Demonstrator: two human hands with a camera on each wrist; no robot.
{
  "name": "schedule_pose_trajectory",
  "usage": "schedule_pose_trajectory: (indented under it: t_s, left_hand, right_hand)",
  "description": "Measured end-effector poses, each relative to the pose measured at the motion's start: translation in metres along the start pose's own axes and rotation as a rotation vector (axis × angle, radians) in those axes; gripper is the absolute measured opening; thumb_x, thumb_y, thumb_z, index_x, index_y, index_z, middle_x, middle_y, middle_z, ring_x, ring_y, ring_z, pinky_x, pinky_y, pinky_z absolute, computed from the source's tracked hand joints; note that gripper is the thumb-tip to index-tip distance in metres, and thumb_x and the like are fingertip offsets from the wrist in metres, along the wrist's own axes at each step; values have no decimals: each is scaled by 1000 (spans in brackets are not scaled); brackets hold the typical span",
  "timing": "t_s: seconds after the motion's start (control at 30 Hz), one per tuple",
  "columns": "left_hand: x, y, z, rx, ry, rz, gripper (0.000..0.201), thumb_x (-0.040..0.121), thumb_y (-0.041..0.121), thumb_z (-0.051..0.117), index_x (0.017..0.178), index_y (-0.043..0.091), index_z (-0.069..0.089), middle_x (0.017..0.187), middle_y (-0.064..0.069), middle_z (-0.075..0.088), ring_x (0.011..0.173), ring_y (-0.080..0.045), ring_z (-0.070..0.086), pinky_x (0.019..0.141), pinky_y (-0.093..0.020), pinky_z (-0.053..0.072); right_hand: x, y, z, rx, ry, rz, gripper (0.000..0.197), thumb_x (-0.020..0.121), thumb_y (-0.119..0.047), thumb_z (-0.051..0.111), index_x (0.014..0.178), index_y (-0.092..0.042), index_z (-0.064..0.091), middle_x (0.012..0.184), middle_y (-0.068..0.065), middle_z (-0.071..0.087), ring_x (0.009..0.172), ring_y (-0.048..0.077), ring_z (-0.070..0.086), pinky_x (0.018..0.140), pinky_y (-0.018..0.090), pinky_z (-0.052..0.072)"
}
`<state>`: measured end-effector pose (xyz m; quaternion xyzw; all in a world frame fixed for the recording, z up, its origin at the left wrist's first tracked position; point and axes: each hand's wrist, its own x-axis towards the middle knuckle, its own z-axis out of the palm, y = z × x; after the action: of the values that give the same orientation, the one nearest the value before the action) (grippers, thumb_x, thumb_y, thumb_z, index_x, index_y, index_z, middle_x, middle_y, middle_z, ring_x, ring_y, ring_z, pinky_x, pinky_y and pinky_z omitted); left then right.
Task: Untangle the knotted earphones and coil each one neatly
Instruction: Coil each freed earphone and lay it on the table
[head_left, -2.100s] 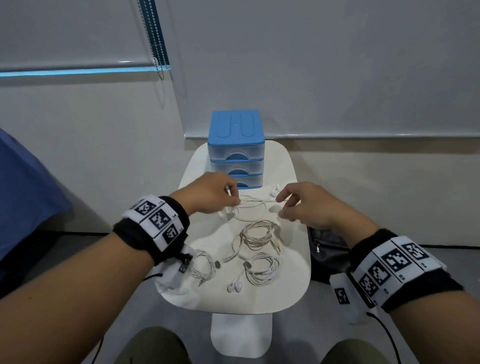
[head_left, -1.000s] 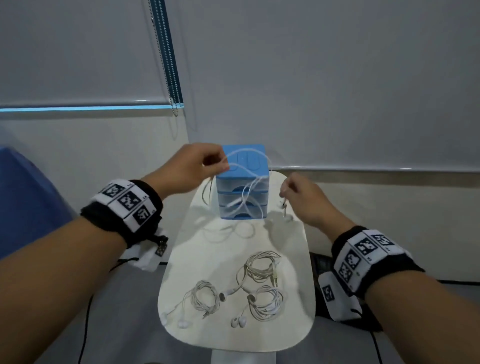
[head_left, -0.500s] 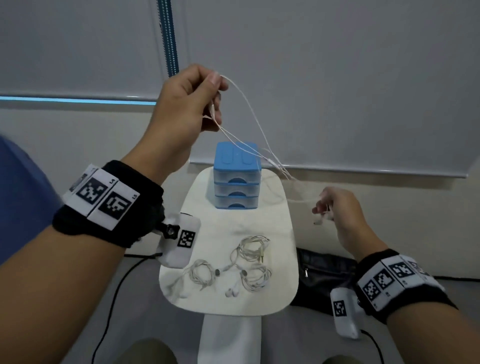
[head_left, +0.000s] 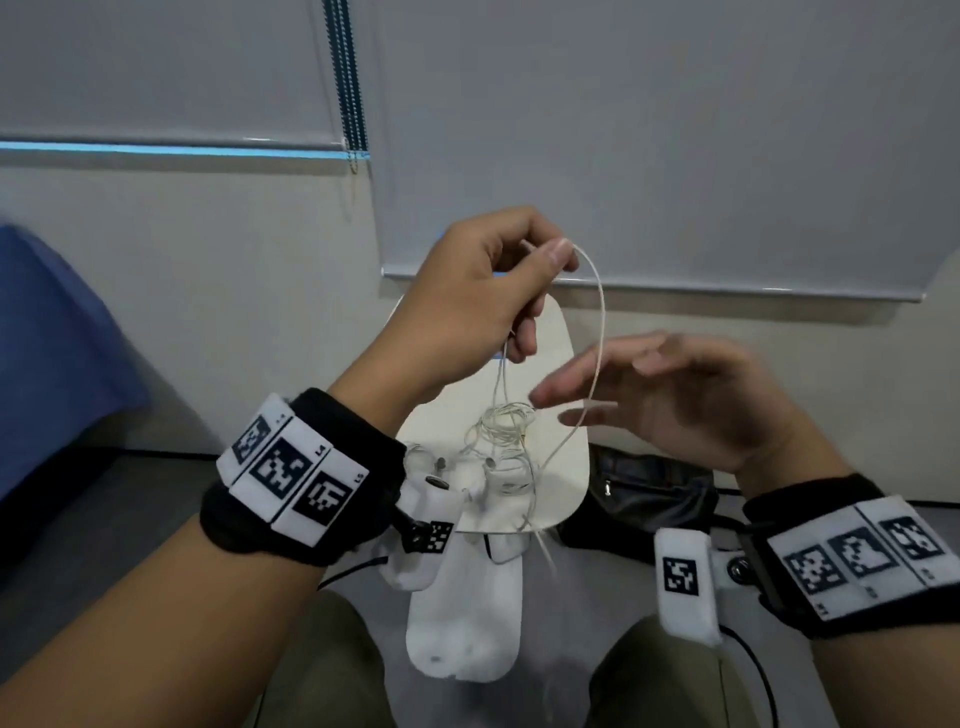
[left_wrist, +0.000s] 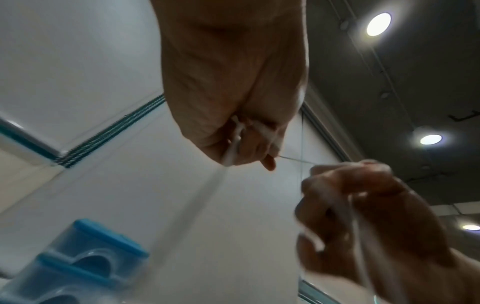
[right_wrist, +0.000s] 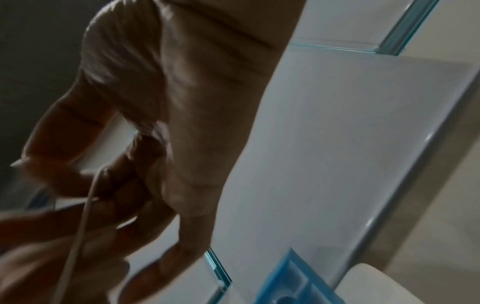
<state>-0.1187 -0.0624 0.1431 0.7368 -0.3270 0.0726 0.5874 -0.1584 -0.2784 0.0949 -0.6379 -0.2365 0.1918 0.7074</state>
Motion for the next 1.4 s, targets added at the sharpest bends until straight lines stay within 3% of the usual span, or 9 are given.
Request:
schedule_pose_trajectory:
  t_s: [0.1,0.17,0.33,0.53,0.63,0.77,1.03,1.23,1.4]
  left_hand:
    - [-9,-13,-9,70,-26,-46,22,105,22,60,93,6,69,58,0,43,44,-11,35,44,-22,31]
    - [-19,-24,-20,52,-102,-108,29,103,30,61,89,5,69,54,7,37,48,-12,27,47,-23,23]
    - [-50,-57,-53,-93,-154,-283,40,91,51,68,75,15,69,58,1,26,51,-13,19,46,-20,20]
    - [-70,-76,-85,-94,-132,-350,55,76,65,77,66,12,66,60,-2,33,57,-14,26,53,-19,28]
    - [-74,-76,-93,-175,-164,-323,54,73,66,80,67,14,68,66,-3,52,59,-9,41,62,-17,38]
    - [-74,-63,-93,-288,-196,-288,48,77,56,80,73,10,70,54,-1,34,51,-10,26,61,-18,44]
    - [-73,-47,-86,-279,-281,-278,27,87,35,69,81,9,75,53,9,31,51,-12,21,51,-20,23]
    - [-72,-40,-83,-408,-189,-185,24,86,36,75,78,13,76,45,-2,30,44,-5,28,63,-16,50]
    - [-65,-33,-87,-357,-79,-307,25,93,35,65,79,17,75,56,11,30,47,-3,20,43,-19,12]
  right_hand:
    - [5,-22,15,-41,-68,-118,15,78,-17,57,78,-2,52,90,24,67,110,41,63,102,50,43]
    - [4,-36,14,101,1,-230,29,76,-24,65,72,-11,40,70,11,57,88,33,62,95,46,47]
    - [-5,-63,2,255,185,-372,12,88,-23,44,89,-15,53,60,-6,28,53,10,35,63,26,42]
    - [5,-45,-33,-268,813,-242,24,91,6,54,81,-12,66,52,-5,43,37,6,23,42,21,17]
    - [5,-27,-54,-420,1075,-186,20,87,3,63,80,-14,68,46,-10,44,36,7,28,41,20,22]
    - [1,-2,-71,-429,1253,-192,15,84,-26,78,72,-24,68,55,-5,49,46,16,35,48,26,28]
    - [-2,25,-96,-430,1502,-154,25,81,-46,78,73,-25,67,86,1,62,72,13,52,66,25,43]
    - [-3,27,-101,-297,1540,-69,25,98,-42,62,88,-22,72,75,-4,52,66,11,46,66,27,40]
    - [-15,34,-105,230,1252,224,48,104,-60,38,100,-17,61,69,4,48,46,13,35,49,22,23]
